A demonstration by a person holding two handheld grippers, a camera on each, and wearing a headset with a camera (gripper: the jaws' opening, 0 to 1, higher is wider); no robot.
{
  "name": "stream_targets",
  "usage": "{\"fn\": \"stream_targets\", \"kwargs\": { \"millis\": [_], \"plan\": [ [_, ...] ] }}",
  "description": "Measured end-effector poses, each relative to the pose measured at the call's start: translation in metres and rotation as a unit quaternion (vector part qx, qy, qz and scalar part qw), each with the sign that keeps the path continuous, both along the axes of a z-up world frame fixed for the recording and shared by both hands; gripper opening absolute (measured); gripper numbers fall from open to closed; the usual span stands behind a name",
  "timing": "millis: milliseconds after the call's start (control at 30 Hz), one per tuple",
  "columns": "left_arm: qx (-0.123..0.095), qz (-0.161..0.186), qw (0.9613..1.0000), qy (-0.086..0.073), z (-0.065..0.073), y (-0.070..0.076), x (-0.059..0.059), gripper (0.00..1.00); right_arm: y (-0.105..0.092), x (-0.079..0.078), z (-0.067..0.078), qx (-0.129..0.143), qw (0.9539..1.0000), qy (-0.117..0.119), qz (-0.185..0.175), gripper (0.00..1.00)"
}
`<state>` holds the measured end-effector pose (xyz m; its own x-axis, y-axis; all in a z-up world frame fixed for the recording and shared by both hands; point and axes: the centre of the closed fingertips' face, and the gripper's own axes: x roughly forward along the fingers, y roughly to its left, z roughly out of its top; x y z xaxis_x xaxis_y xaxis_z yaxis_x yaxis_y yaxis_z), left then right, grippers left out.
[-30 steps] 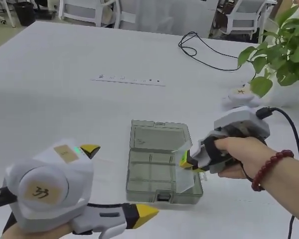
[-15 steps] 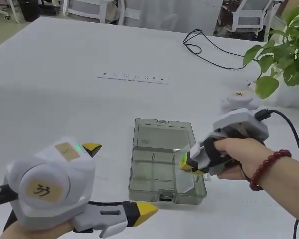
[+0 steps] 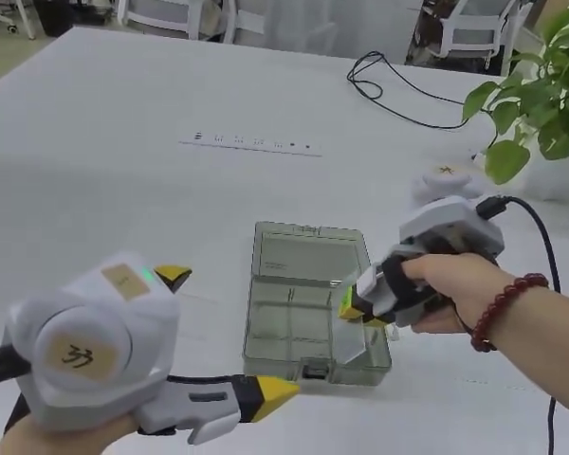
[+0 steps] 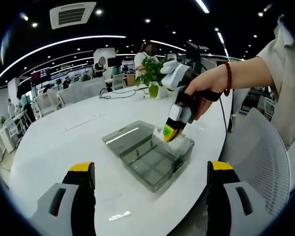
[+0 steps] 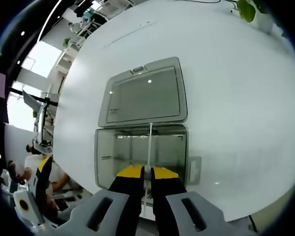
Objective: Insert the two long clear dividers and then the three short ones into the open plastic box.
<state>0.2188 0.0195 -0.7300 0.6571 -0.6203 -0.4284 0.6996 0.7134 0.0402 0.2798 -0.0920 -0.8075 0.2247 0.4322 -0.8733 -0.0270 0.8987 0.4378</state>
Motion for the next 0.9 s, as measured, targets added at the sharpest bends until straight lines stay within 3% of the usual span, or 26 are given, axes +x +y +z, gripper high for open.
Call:
{"fn": "stream_targets", "kwargs": {
  "millis": [900],
  "plan": [
    [-0.003,0.012,0.9999,-0.001,0.0012,0.0037,0.0031,0.95,-0.0012,-0.001,-0.0028,-0.036,0.9988,0.01,0.032,0.07]
  ]
}}
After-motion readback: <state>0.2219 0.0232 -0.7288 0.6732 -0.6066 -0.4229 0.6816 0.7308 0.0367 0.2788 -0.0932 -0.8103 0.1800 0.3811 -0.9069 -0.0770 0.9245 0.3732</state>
